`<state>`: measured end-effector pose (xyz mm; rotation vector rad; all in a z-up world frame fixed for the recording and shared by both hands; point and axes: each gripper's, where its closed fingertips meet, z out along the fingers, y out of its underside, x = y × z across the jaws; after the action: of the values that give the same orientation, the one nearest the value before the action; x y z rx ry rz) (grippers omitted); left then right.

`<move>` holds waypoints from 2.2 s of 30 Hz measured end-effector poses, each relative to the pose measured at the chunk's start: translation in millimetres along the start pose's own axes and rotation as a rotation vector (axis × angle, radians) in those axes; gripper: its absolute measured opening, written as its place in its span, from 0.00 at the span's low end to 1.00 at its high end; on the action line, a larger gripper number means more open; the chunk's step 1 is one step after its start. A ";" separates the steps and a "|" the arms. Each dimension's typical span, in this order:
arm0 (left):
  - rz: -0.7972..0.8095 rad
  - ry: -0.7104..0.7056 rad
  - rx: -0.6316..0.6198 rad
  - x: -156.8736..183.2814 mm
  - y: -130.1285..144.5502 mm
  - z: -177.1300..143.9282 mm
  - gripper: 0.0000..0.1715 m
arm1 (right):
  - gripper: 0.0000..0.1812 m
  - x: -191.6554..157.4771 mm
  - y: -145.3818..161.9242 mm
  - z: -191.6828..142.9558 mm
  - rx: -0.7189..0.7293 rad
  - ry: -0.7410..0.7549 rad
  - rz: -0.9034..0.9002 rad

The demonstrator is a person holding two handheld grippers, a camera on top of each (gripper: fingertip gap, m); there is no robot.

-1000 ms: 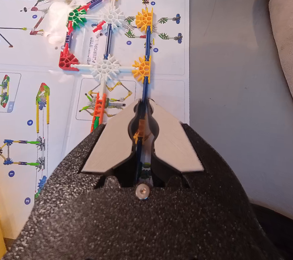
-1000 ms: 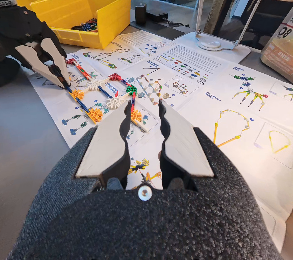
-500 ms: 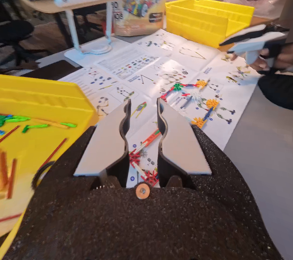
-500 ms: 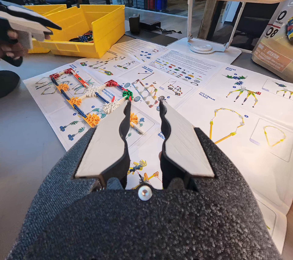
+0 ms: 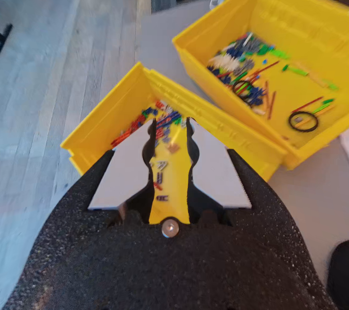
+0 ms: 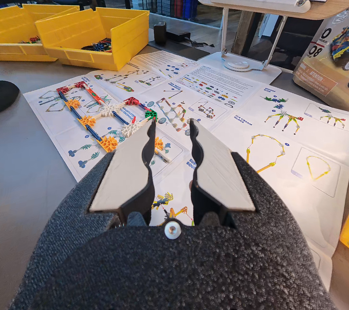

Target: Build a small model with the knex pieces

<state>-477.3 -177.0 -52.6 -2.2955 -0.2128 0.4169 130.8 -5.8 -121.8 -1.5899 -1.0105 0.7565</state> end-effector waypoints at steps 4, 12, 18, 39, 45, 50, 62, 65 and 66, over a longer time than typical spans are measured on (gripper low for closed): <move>0.022 0.106 -0.347 -33.0 53.3 55.9 0.17 | 0.19 2.5 -7.2 -3.1 0.041 0.042 -0.048; 0.024 0.287 -0.599 -8.2 99.2 105.9 0.13 | 0.19 3.4 -11.7 -8.8 0.076 0.092 -0.116; 0.058 0.335 -0.654 1.9 116.3 102.1 0.17 | 0.19 4.8 -9.3 -6.8 0.069 0.091 -0.117; 0.014 0.255 -0.539 -0.7 105.2 116.0 0.17 | 0.18 -1.3 -12.6 -10.6 0.085 0.078 -0.145; 0.075 0.188 -0.613 -4.7 109.9 115.6 0.16 | 0.18 -1.1 -12.5 -11.2 0.084 0.079 -0.146; 0.099 0.197 -0.637 -2.1 114.4 108.3 0.15 | 0.18 -0.5 -12.8 -12.6 0.086 0.082 -0.145; 0.059 0.211 -0.599 -4.7 120.1 107.0 0.18 | 0.18 -1.8 -10.7 -10.3 0.074 0.073 -0.152; 0.049 0.239 -0.609 -2.2 120.2 106.8 0.14 | 0.18 -0.9 -10.9 -11.1 0.076 0.077 -0.149; 0.052 0.241 -0.609 -2.3 120.1 106.6 0.14 | 0.18 -0.7 -11.4 -11.5 0.078 0.078 -0.149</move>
<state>-515.1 -187.8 -208.4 -2.9262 -0.1743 0.0975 137.8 -10.5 -108.0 -1.4493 -1.0184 0.6196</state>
